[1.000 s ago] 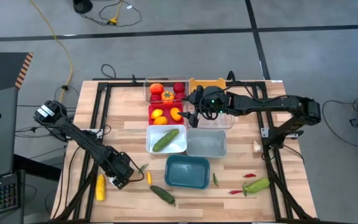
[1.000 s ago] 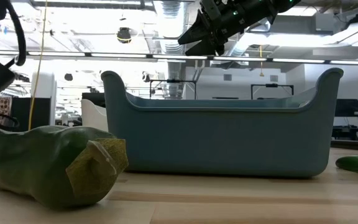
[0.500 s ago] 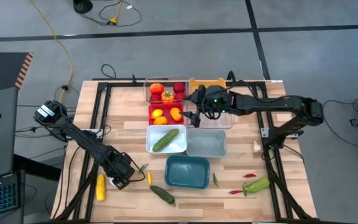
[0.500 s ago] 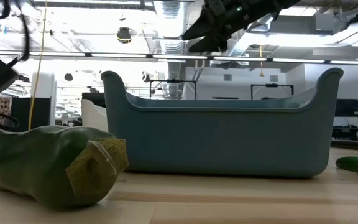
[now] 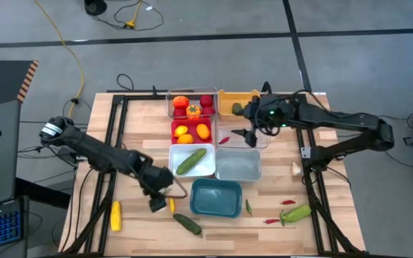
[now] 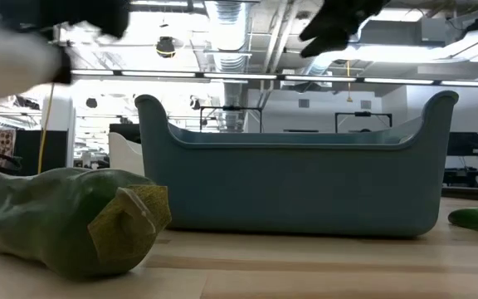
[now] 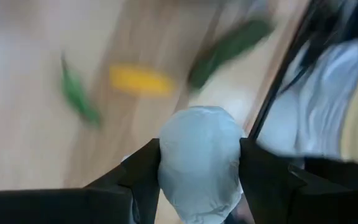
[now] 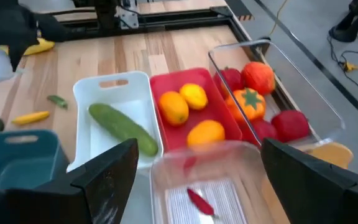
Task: Sort produce into baskets
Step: Put the left white garlic into the gray bin
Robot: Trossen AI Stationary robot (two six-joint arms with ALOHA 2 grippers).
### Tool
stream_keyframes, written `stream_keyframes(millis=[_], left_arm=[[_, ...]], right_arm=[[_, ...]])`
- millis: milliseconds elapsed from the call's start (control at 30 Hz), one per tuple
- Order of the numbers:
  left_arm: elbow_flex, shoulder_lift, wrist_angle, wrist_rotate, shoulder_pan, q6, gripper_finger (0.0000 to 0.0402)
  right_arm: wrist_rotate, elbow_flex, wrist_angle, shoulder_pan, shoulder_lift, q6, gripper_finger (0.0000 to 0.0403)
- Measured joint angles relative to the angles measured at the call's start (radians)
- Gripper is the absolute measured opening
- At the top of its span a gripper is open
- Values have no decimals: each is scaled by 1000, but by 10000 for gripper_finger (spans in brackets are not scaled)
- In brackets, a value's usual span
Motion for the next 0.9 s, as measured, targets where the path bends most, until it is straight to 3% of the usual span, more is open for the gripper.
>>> stream_keyframes(millis=[167, 300, 667, 900], left_arm=[[114, 0, 48, -186, 142, 206, 177], [129, 0, 233, -316, 240, 349, 177], [119, 160, 702, -319, 328, 637, 178], [167, 328, 786, -311, 328, 688, 190]], right_arm=[[0, 0, -142, 9, -93, 18, 367], [0, 0, -262, 26, -143, 107, 367], [0, 0, -463, 143, -166, 360, 367], [-1, 0, -491, 213, -166, 466, 367]])
